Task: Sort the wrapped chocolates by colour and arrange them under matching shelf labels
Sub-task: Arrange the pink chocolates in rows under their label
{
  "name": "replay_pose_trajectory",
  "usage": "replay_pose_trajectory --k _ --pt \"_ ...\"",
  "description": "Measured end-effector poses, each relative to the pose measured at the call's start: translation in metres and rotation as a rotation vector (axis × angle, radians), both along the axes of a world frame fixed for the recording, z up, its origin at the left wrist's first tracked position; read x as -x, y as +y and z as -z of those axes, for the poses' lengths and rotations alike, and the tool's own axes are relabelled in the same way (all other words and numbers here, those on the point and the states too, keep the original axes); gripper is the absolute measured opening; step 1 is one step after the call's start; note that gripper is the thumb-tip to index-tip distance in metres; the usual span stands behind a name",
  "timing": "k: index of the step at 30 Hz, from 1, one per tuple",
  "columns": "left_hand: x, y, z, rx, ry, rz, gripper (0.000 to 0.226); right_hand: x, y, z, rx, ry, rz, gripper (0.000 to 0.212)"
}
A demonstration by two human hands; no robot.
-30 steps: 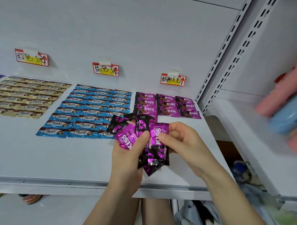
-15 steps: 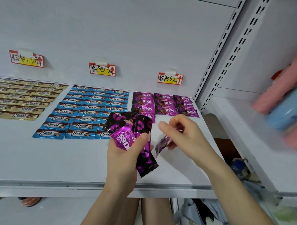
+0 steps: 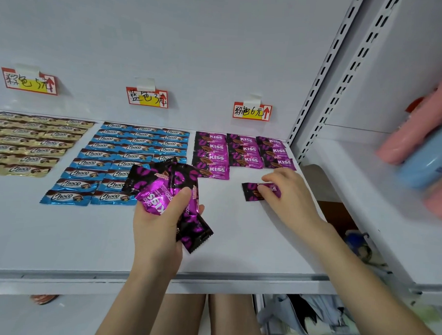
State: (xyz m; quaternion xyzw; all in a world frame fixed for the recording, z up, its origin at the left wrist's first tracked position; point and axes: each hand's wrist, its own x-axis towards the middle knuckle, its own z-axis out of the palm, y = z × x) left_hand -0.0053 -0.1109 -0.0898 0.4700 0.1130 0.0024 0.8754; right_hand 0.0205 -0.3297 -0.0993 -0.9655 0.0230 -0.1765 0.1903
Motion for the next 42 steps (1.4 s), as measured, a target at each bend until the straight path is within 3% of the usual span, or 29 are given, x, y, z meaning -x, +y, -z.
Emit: replay_pose_trajectory --k 5,13,23,42 --pt "-0.003 -0.002 0.001 -0.003 0.017 0.012 0.040 0.015 0.016 0.013 0.071 0.074 -0.162 0.029" --pt "-0.008 -0.003 0.002 -0.004 0.036 0.006 0.042 -0.020 0.016 0.009 0.078 0.174 -0.178 0.035" --pt "-0.010 -0.001 0.009 -0.004 0.034 -0.002 0.026 -0.021 0.022 0.020 0.115 0.061 -0.107 0.042" --pt "-0.006 0.000 0.007 0.028 0.038 0.011 0.036 -0.024 0.020 0.028 0.074 0.072 -0.126 0.038"
